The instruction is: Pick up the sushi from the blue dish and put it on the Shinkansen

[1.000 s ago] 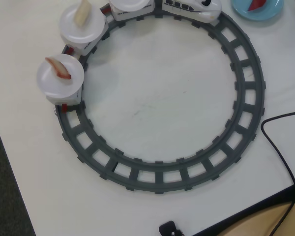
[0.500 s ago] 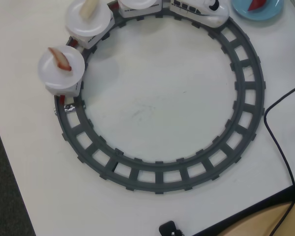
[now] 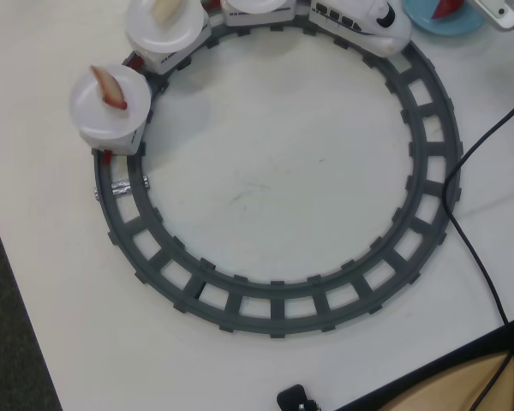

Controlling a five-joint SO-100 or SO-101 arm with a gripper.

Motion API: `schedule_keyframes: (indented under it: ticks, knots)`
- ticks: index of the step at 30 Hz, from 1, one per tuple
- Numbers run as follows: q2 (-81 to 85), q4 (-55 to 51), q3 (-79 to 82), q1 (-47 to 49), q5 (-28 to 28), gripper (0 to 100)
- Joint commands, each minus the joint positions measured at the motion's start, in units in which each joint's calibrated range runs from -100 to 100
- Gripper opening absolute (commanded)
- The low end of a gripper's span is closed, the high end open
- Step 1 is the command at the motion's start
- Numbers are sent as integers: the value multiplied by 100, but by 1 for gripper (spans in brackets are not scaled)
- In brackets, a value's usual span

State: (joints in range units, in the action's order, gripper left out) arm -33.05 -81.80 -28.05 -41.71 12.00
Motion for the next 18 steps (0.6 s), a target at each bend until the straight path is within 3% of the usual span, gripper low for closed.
schedule_keyframes:
  ticks: [1, 18]
  knots:
    - [-89, -5, -355, 16, 85, 32]
    - [-532, 174, -328, 130, 258, 32]
